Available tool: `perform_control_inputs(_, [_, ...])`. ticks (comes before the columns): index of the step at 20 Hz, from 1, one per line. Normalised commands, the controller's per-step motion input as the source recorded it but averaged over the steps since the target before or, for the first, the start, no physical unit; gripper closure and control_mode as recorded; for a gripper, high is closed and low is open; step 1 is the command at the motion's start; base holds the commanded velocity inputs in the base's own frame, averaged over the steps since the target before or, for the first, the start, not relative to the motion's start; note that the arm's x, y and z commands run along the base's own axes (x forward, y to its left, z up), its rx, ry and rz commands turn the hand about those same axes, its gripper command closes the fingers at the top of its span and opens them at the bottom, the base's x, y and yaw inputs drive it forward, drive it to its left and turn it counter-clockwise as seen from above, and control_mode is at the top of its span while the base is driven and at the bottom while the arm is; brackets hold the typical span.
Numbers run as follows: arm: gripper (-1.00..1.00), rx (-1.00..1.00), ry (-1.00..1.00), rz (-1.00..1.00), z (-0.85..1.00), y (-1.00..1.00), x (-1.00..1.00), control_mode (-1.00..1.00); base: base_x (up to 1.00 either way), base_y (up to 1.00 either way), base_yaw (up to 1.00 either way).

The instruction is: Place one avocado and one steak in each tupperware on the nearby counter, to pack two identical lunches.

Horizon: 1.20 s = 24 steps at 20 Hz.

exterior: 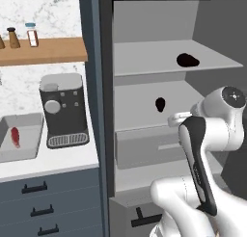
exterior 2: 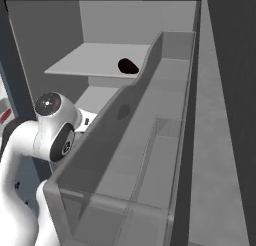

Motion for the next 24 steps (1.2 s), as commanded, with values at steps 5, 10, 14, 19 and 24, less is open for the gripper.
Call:
perform_control_inputs(5, [-1.0, -0.02, -0.04, -0.05, -0.46, -0.08, 0.43, -1.0, 0.0, 0.0, 0.0])
perform_control_inputs(10, [-1.0, 0.0, -0.02, -0.07, -0.13, -0.08, 0.43, -1.0, 0.0, 0.0, 0.0])
perform_control_inputs(14, [-1.0, 0.05, 0.0, -0.08, 0.0, -0.15, 0.57, -1.0, 0.0, 0.0, 0.0])
perform_control_inputs(19, [-1.0, 0.08, 0.01, -0.01, -0.02, -0.33, 0.42, -1.0, 0.0, 0.0, 0.0])
perform_control_inputs(24, [-1.0, 0.01, 0.05, 0.0, -0.08, -0.03, 0.56, -1.0, 0.0, 0.0, 0.0])
